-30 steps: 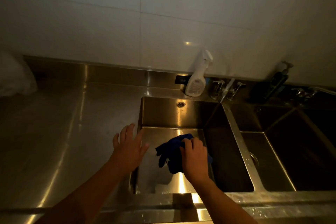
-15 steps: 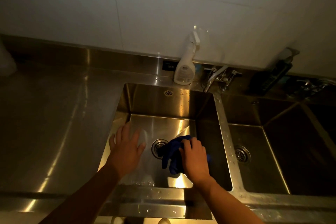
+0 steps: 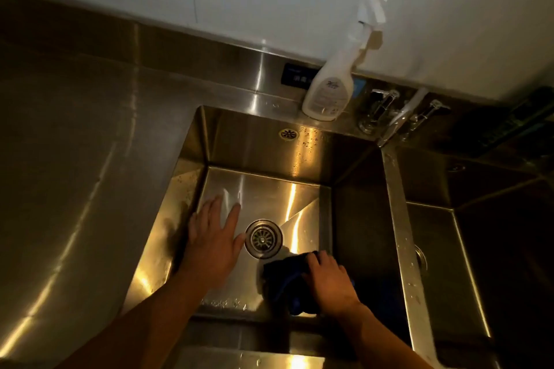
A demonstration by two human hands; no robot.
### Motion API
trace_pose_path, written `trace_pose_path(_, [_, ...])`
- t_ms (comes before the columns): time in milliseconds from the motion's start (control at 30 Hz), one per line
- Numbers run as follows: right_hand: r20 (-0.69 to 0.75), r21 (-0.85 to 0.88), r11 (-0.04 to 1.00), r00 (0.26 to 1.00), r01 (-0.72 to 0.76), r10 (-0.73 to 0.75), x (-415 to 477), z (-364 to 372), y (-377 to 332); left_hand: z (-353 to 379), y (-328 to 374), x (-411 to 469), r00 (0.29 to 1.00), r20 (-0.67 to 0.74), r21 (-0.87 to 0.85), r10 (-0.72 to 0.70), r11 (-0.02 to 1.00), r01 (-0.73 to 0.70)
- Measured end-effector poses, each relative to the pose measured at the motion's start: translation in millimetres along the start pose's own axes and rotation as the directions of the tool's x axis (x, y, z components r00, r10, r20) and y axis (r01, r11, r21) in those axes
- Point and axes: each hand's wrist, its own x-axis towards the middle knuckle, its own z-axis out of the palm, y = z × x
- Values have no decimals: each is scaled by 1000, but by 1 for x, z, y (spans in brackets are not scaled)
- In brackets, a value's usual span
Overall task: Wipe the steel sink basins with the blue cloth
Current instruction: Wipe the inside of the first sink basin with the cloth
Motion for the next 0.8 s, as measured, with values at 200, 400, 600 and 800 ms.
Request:
trace_pose_path(200, [320,-128,990,942,-64,102,44,46,16,45,-7,39,995,47,65,-85,995,82])
trace_pose_path(400, [585,-71,960,768,-272,261,68,93,26,83,-7,63,990,44,69,-131,989,128])
trace_pose_path(600, [224,-116,978,955,-173,195,69,116,18,118,-17,77,994,59,106,-87,991,80])
trace_pose_path(800, [-209,-122,987,975,-103,76,105,135,13,157,-38,97,992,90,142,-94,987,80])
